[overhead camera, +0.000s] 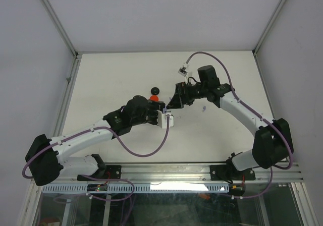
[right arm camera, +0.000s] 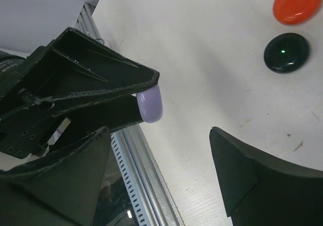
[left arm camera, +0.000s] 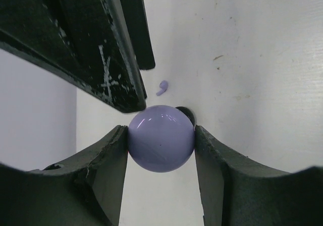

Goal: Insert the wireless bluetooth earbuds into the charging case
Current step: Pick up the charging case at the center of the board.

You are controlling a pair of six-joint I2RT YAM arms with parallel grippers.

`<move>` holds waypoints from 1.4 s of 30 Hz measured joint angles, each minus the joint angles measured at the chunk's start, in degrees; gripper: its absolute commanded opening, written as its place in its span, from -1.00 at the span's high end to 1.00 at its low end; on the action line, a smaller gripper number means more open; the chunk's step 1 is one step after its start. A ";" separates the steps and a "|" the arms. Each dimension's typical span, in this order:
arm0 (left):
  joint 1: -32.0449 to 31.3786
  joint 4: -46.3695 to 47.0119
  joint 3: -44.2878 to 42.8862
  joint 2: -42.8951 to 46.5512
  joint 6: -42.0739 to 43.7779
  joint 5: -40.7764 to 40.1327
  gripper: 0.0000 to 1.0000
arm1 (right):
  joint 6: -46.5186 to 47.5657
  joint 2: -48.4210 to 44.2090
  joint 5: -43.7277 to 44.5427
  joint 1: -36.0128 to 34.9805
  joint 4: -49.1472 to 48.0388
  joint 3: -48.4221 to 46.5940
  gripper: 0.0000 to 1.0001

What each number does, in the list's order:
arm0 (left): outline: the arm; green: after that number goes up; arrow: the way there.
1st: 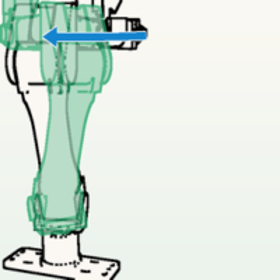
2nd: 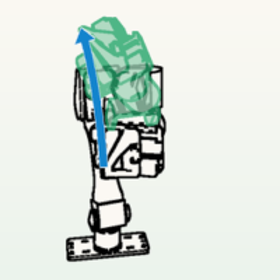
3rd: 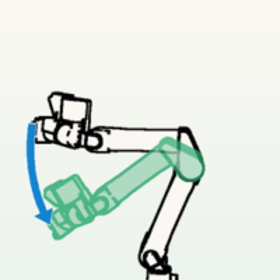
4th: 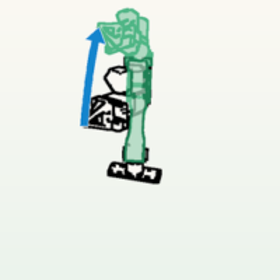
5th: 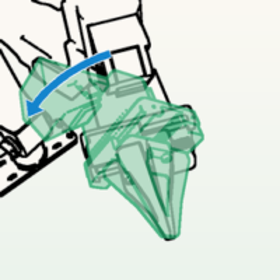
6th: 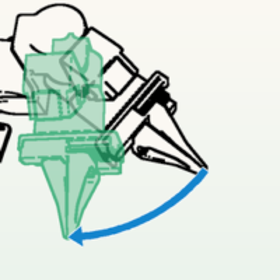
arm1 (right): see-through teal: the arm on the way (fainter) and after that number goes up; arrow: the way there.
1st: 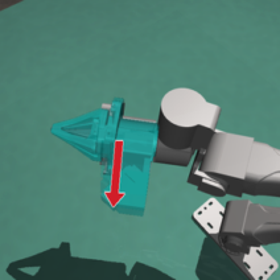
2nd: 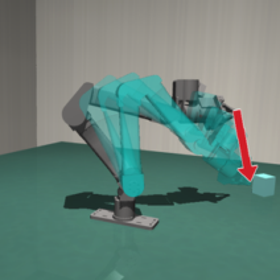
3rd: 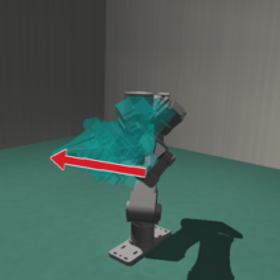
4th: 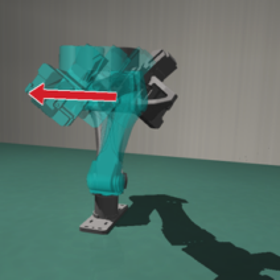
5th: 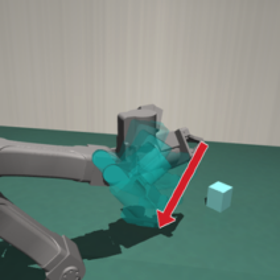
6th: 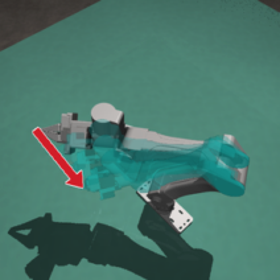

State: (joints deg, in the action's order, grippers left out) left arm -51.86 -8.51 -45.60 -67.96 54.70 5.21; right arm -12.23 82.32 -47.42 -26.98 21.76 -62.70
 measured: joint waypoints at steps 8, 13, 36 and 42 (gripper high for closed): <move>-1.55 1.07 0.00 0.00 2.82 1.01 0.12 | 0.07 0.09 -4.15 -1.64 -3.10 1.92 -0.48; -2.58 1.09 -0.11 0.00 2.99 2.01 0.10 | 0.37 0.24 -5.57 -1.95 -5.03 2.38 -0.39; -2.60 1.44 -0.52 0.44 -3.04 4.24 -0.32 | 1.22 -1.09 -9.33 -2.27 -11.91 8.00 0.83; -2.58 4.55 1.09 3.82 -11.06 2.49 -0.53 | -1.49 -5.90 -8.96 -1.33 -19.52 12.81 0.93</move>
State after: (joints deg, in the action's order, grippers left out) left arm -54.43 -3.97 -44.51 -64.14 43.64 7.70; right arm -13.72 76.42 -56.38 -28.32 2.24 -49.89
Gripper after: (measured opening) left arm 0.736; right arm 0.247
